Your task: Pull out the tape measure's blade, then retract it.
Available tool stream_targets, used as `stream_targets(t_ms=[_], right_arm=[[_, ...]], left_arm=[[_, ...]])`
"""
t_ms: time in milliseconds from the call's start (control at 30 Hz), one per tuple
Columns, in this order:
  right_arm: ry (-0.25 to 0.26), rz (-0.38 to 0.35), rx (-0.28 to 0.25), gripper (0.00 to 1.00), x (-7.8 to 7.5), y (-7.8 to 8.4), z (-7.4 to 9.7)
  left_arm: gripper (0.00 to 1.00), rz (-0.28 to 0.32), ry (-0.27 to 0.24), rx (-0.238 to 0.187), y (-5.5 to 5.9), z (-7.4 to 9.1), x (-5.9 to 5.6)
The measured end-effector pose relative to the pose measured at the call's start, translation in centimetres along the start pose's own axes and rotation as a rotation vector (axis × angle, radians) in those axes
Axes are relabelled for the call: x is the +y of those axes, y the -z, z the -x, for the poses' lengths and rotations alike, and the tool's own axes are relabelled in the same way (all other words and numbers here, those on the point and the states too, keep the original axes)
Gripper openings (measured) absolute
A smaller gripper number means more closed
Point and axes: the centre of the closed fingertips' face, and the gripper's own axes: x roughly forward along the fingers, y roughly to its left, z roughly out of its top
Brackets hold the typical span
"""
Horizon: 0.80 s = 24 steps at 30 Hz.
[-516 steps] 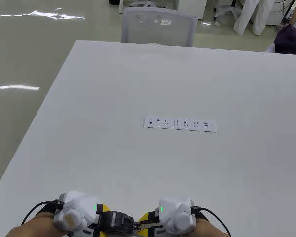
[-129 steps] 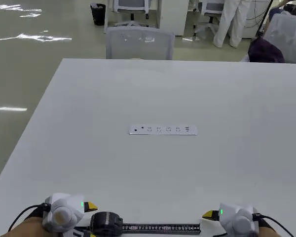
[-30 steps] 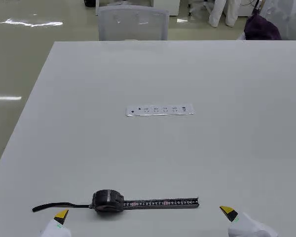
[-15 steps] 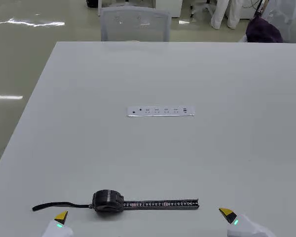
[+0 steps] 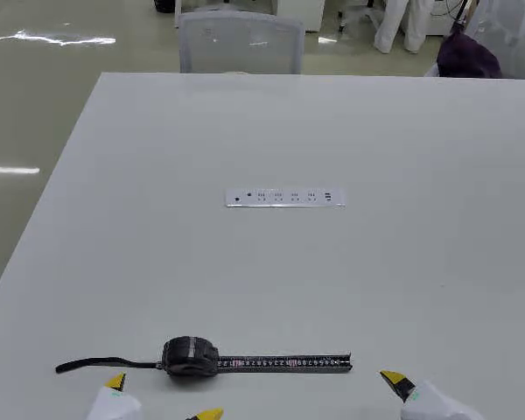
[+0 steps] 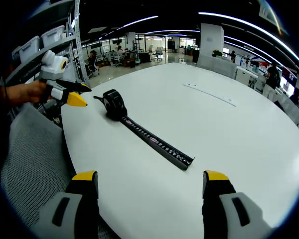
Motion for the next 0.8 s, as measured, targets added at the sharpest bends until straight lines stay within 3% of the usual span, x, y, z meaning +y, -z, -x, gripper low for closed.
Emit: stream_targets(t_ms=[267, 533, 800], right_arm=[[-0.024, 0.019, -0.026, 0.84, -0.6, 0.0, -0.3], [-0.054, 0.063, -0.039, 0.77, -1.6, 0.0, -0.5], [-0.083, 0.1, -0.033, 0.69, -2.5, -0.1, -0.8]], left_arm=[[0.99, -0.003, -0.02, 0.015, 0.6, -1.2, -0.2], [0.97, 0.031, -0.069, -0.021, 0.7, -2.1, 0.5], [0.96, 0.092, -0.094, -0.031, 0.8, -3.0, 0.6]])
